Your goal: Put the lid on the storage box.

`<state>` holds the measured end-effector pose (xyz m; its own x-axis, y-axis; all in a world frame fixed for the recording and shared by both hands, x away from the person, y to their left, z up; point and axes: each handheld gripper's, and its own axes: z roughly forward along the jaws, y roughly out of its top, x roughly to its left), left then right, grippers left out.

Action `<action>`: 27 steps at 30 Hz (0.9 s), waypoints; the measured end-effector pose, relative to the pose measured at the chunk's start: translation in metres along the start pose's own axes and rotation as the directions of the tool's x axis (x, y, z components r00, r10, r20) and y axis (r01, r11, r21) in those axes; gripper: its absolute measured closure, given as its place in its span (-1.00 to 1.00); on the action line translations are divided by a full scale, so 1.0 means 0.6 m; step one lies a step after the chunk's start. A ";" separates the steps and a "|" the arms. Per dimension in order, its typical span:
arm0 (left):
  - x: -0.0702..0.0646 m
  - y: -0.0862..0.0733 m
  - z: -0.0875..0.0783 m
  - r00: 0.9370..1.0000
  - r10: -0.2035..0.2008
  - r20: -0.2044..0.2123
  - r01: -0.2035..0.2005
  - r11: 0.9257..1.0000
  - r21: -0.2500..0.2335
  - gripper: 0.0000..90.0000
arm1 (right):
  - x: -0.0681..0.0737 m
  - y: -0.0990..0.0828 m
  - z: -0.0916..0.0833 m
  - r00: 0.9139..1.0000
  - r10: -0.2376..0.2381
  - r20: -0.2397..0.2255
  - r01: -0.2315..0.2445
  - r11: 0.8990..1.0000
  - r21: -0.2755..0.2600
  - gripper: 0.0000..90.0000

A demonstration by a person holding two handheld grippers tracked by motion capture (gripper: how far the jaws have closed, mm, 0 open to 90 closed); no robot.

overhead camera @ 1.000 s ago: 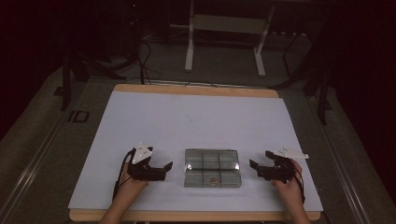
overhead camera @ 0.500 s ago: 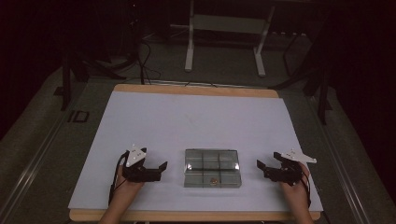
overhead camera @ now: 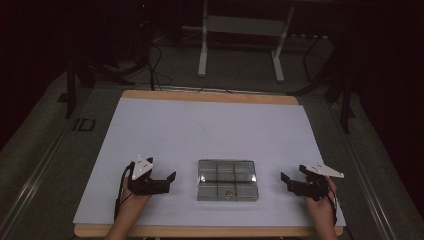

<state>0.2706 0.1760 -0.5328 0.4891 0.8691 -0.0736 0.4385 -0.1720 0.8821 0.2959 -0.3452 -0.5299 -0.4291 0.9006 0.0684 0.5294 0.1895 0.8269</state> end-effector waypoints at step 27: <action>0.005 -0.008 -0.002 0.999 -0.010 -0.035 0.010 1.000 -0.020 -0.96 | -0.011 -0.007 -0.005 0.998 0.016 0.064 -0.014 0.999 -0.030 -0.69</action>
<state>0.2689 0.1800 -0.5365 0.4576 0.8867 -0.0661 0.4281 -0.1545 0.8904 0.2942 -0.3529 -0.5319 -0.3729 0.9268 0.0453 0.5129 0.1652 0.8424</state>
